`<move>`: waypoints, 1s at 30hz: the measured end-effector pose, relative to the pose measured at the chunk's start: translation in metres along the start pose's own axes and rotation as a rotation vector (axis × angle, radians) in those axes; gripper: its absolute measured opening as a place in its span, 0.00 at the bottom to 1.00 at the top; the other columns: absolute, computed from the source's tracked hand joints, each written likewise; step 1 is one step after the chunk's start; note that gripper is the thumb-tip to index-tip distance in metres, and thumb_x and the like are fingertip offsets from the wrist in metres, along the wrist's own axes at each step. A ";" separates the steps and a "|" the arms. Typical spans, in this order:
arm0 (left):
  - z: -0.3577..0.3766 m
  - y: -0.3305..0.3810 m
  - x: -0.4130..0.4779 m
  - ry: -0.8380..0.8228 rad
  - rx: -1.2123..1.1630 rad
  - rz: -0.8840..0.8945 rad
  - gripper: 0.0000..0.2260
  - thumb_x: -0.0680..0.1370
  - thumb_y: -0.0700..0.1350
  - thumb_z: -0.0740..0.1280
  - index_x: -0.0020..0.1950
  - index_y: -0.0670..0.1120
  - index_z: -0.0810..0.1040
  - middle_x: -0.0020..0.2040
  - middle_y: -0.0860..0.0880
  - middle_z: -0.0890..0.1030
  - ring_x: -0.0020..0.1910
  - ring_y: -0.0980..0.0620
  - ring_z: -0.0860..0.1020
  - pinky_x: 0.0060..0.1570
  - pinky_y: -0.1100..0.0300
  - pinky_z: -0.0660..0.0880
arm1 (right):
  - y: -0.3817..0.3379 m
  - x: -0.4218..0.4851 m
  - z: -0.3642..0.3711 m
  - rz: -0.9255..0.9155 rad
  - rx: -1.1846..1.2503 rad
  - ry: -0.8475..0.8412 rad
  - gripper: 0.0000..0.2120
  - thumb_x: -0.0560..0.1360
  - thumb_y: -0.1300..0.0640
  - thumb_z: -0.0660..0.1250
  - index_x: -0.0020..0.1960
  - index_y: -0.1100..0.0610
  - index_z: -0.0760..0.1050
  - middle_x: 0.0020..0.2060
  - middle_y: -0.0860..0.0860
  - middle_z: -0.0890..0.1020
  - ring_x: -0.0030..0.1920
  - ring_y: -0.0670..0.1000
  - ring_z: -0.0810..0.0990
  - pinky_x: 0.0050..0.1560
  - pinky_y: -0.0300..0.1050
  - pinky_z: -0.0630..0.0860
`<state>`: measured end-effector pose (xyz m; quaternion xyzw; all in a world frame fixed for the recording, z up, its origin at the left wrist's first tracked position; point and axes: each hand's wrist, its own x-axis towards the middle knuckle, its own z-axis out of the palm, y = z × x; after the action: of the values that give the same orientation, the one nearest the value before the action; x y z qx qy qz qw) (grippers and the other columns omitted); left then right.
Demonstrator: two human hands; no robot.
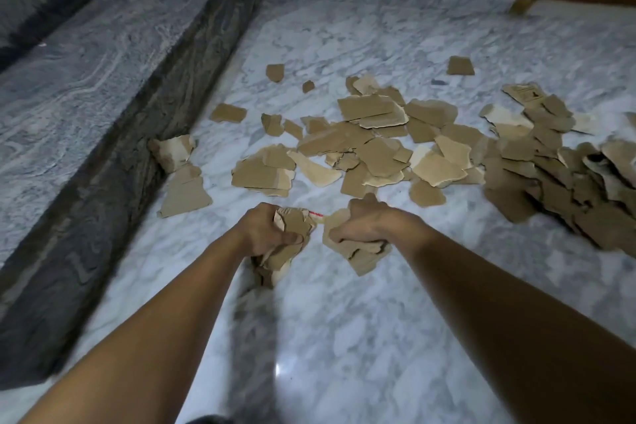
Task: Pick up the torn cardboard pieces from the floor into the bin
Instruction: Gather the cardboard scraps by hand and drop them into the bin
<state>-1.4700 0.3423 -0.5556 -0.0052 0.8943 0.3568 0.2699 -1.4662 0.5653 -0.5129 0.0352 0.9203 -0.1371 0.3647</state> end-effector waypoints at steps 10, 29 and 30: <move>-0.039 -0.015 -0.005 0.124 0.150 -0.058 0.17 0.68 0.52 0.78 0.53 0.51 0.79 0.51 0.49 0.81 0.48 0.49 0.78 0.45 0.60 0.73 | -0.003 0.020 0.016 0.030 -0.099 -0.012 0.47 0.60 0.41 0.81 0.68 0.63 0.66 0.58 0.58 0.77 0.58 0.58 0.77 0.57 0.50 0.76; -0.091 -0.076 0.010 0.336 0.310 -0.165 0.24 0.70 0.58 0.73 0.63 0.50 0.76 0.61 0.47 0.75 0.62 0.45 0.73 0.57 0.55 0.71 | -0.132 0.080 -0.016 -0.414 -0.206 0.127 0.31 0.72 0.47 0.74 0.69 0.60 0.71 0.64 0.57 0.77 0.66 0.57 0.75 0.58 0.43 0.72; -0.093 -0.074 0.010 0.318 0.316 -0.180 0.24 0.69 0.59 0.74 0.61 0.51 0.76 0.61 0.48 0.75 0.63 0.45 0.72 0.58 0.53 0.71 | -0.131 0.078 -0.020 -0.414 -0.215 0.102 0.31 0.71 0.47 0.75 0.69 0.60 0.71 0.65 0.57 0.77 0.65 0.56 0.75 0.58 0.43 0.72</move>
<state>-1.5084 0.2293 -0.5513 -0.0987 0.9662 0.1814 0.1540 -1.5576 0.4428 -0.5223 -0.1863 0.9344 -0.1081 0.2837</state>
